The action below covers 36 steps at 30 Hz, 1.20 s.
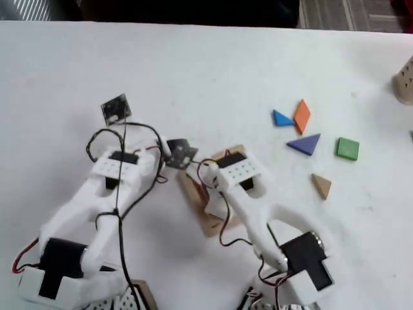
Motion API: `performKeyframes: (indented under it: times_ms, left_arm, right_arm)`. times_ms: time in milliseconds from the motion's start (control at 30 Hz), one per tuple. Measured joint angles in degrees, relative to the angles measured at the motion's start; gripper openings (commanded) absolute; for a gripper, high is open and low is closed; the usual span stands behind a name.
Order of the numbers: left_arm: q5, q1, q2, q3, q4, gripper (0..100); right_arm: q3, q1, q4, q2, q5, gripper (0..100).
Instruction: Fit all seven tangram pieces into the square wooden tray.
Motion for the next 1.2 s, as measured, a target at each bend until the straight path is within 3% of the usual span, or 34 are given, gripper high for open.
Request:
performKeyframes:
  times_ms: [300, 400, 500, 800, 933, 1067, 1200]
  left_arm:
    - [0.18, -0.44, 0.00, 0.00, 0.00, 37]
    - [0.18, -0.44, -0.09, -0.79, -0.26, 37]
    - [0.18, -0.35, 0.09, -1.14, -0.09, 37]
    - [0.09, -0.09, 0.44, -1.05, 0.00, 37]
    - [0.00, -0.09, 0.44, -1.05, 0.00, 37]
    - [0.00, -0.09, 0.44, -1.05, 0.00, 37]
    - [0.00, -0.09, 0.44, -1.05, 0.00, 37]
  right_arm:
    - [-0.62, -3.34, 0.88, -1.32, -10.90, 28.4]
    - [-0.44, -3.34, 0.53, -2.11, -13.54, 21.3]
    - [1.32, -0.35, -3.16, -2.29, -13.80, 13.6]
    - [1.58, 4.04, -4.75, -2.46, -13.80, 12.6]
    - [1.58, 9.32, -5.27, -2.46, -13.71, 6.7]
    - [2.46, 13.54, -5.45, -5.45, -13.80, 7.7]
    - [4.75, 11.34, -5.10, -13.45, -17.85, 7.4]
